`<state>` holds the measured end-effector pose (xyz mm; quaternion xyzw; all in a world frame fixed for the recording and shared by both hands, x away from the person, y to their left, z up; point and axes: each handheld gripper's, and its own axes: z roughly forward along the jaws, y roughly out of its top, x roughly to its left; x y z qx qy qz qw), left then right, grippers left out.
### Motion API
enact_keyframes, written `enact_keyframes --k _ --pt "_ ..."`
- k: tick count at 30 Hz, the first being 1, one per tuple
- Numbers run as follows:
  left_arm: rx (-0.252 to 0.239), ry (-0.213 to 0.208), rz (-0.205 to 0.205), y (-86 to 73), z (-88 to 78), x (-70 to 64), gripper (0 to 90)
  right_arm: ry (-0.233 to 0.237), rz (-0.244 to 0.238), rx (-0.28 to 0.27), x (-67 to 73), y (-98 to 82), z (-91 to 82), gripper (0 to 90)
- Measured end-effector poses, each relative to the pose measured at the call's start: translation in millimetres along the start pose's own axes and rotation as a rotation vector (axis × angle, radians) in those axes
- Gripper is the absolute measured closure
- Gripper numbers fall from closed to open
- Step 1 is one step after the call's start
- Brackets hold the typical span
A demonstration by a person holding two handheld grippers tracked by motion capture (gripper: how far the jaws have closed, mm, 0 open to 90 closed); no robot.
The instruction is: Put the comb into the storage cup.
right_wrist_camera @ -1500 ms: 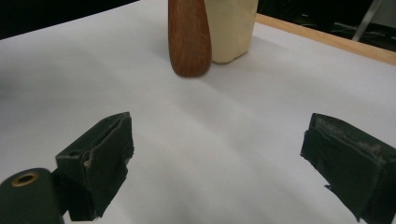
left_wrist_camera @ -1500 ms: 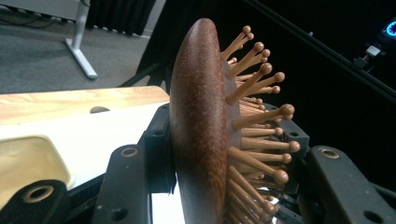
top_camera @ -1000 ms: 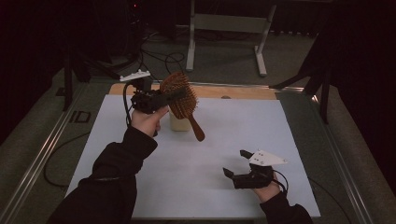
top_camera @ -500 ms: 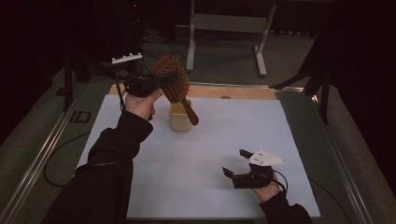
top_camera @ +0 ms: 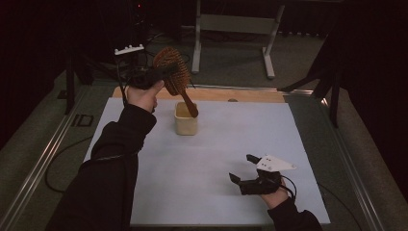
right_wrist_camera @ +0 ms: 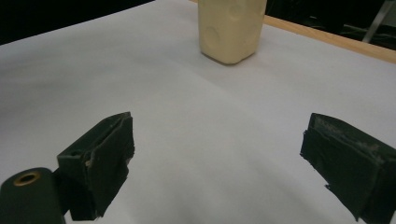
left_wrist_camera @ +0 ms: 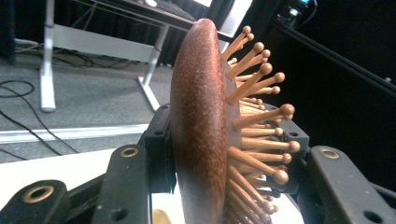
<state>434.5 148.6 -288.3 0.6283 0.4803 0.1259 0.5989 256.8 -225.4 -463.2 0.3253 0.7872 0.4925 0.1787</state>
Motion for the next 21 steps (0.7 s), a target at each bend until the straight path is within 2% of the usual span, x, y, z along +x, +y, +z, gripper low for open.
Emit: enact_keyframes --k 4,8,13,15,21 --pt "-0.009 0.027 0.003 -0.1 4.1 5.4 54.0 0.002 0.001 0.001 0.5 -0.1 0.5 8.5" --pt "-0.02 0.046 -0.015 -2.1 9.0 12.1 54.0 0.002 -0.001 0.004 0.6 -0.1 0.5 8.5" --pt "-0.02 0.083 -0.01 -7.2 14.9 18.0 53.9 0.007 0.0 0.001 0.0 -0.2 -0.3 8.5" --pt "-0.021 0.084 -0.026 -10.3 17.7 22.1 53.8 0.005 -0.001 0.002 0.1 -0.2 -0.3 8.5" --pt "-0.011 0.102 -0.035 -20.6 25.8 31.7 53.7 0.006 0.001 0.007 0.0 -0.6 -0.1 8.5"
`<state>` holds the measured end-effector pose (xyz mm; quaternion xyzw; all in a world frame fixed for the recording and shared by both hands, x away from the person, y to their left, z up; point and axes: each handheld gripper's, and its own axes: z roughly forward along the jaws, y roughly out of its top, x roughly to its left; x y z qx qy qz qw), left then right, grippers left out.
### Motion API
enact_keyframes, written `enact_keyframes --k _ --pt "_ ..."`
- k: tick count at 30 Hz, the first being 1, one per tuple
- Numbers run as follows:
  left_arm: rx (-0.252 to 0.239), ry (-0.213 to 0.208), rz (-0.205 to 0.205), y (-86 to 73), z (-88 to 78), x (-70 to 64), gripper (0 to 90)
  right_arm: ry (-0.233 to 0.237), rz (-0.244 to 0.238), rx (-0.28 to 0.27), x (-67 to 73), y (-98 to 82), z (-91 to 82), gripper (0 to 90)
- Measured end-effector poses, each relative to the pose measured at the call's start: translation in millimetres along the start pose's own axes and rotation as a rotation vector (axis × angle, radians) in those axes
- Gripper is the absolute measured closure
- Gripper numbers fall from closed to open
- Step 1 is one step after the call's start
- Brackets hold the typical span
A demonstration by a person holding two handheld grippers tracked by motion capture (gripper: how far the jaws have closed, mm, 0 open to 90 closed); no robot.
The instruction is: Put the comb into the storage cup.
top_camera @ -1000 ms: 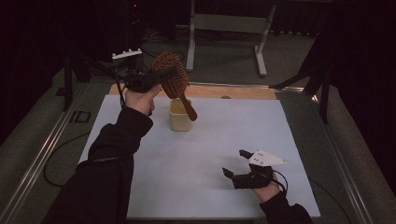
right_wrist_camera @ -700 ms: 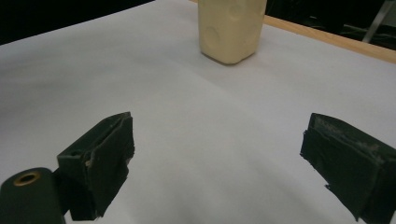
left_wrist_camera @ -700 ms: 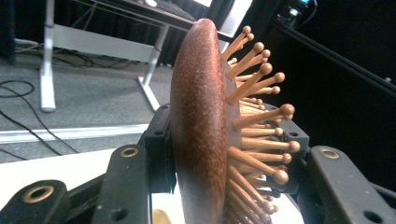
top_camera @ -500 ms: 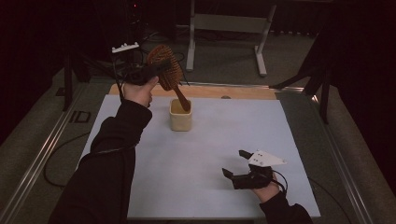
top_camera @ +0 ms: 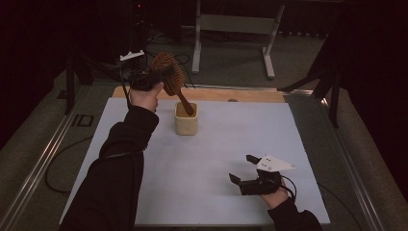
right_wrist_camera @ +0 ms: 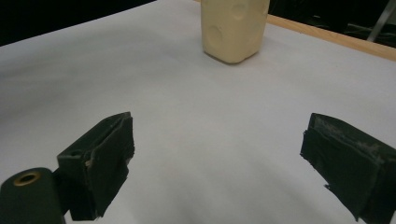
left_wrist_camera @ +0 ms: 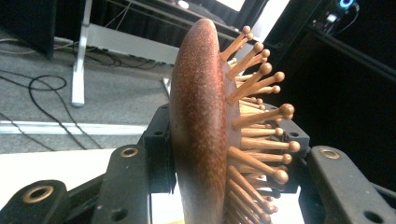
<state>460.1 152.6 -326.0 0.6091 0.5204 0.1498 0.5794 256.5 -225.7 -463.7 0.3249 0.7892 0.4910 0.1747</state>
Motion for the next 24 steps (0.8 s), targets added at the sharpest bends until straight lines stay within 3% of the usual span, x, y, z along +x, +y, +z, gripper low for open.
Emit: enact_keyframes --k 24 --pt "0.058 -0.001 -0.019 -32.0 25.2 14.2 53.5 0.0 0.001 -0.001 -1.2 -1.5 0.5 8.5"
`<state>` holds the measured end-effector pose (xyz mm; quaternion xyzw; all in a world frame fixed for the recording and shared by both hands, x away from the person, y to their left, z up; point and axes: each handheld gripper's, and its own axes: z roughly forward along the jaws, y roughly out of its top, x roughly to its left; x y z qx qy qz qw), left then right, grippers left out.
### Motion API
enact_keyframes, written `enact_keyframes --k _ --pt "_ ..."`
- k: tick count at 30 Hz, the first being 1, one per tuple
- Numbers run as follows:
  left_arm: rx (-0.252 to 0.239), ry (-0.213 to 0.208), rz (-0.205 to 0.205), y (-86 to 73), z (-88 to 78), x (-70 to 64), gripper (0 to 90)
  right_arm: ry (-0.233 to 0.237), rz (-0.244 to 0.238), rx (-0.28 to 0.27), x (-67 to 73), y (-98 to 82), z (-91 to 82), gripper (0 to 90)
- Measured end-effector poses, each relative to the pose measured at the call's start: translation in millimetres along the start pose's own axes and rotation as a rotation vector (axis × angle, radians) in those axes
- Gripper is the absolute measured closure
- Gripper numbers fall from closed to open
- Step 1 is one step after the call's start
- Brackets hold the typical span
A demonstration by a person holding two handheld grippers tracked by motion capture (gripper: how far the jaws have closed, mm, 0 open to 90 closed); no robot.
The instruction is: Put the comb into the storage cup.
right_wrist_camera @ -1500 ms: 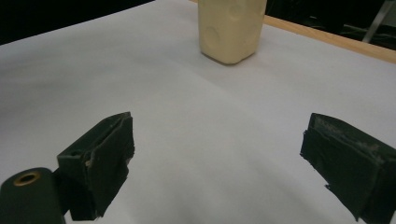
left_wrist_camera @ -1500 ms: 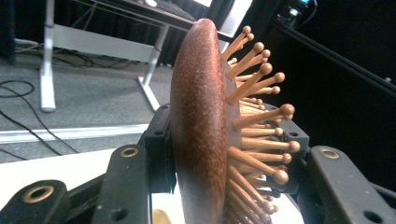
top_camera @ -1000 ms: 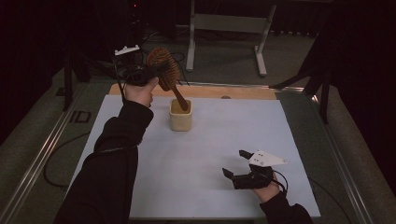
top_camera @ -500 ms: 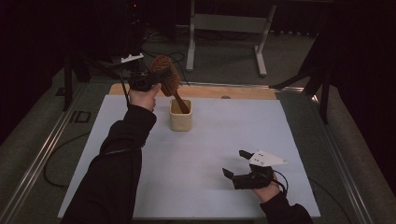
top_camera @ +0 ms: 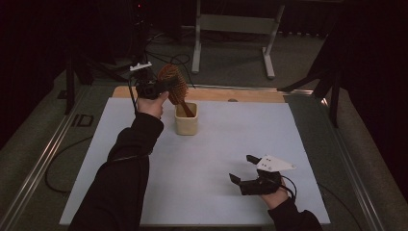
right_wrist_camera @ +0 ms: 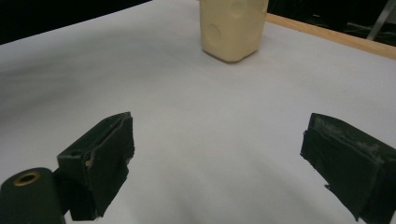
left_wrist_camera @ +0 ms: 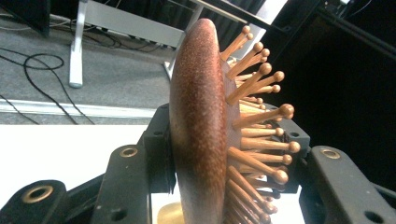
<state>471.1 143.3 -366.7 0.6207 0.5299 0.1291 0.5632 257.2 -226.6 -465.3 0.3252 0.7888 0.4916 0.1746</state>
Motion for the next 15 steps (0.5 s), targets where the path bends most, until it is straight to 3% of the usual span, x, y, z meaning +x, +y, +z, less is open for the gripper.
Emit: enact_keyframes --k 15 --pt "0.024 -0.005 -0.011 -15.8 9.6 7.0 53.4 0.0 -0.005 0.002 1.0 -0.1 0.2 8.5"
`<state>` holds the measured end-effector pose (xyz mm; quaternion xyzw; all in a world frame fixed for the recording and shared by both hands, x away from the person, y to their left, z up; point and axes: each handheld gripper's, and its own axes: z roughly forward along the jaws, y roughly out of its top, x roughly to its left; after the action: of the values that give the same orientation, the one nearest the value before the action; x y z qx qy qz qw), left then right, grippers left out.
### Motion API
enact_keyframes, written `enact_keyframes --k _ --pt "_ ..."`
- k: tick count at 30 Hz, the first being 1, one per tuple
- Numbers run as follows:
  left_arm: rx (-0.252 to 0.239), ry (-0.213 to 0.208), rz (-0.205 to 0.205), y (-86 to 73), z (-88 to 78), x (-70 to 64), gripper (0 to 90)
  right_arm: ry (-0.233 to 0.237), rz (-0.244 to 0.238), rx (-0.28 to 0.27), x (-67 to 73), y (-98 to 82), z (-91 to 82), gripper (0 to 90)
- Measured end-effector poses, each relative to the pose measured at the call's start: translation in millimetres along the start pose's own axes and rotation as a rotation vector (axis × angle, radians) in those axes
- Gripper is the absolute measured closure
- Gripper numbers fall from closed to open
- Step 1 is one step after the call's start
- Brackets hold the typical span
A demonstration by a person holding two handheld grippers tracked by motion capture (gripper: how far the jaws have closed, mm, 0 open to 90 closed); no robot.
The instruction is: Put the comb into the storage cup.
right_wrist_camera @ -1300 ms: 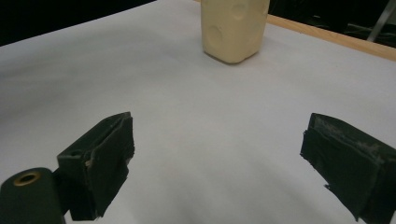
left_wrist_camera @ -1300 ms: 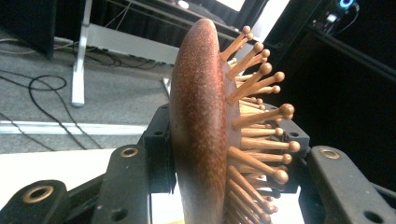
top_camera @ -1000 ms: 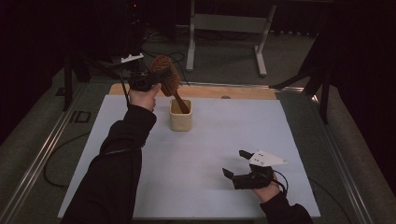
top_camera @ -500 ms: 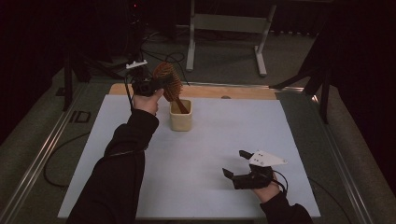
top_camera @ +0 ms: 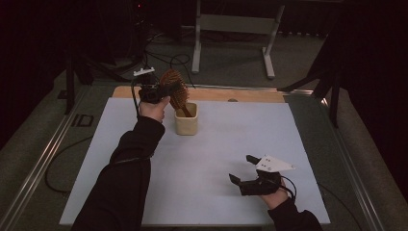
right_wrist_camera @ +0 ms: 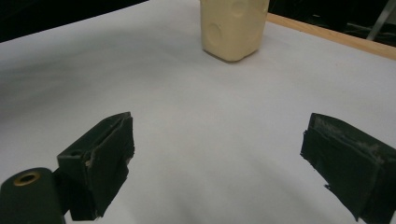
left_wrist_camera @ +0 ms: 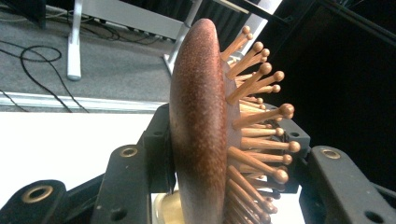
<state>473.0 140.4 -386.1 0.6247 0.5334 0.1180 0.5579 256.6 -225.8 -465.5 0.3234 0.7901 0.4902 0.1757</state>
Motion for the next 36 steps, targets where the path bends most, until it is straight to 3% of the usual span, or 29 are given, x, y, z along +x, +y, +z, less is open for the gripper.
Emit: enact_keyframes --k 25,36 --pt "0.025 -0.031 -0.013 -12.8 8.9 14.7 52.7 0.002 0.014 0.008 -1.4 -0.8 1.1 8.5" --pt "0.058 -0.024 0.023 -10.6 9.9 12.9 46.8 0.004 0.013 0.011 -0.3 -0.9 1.4 8.5"
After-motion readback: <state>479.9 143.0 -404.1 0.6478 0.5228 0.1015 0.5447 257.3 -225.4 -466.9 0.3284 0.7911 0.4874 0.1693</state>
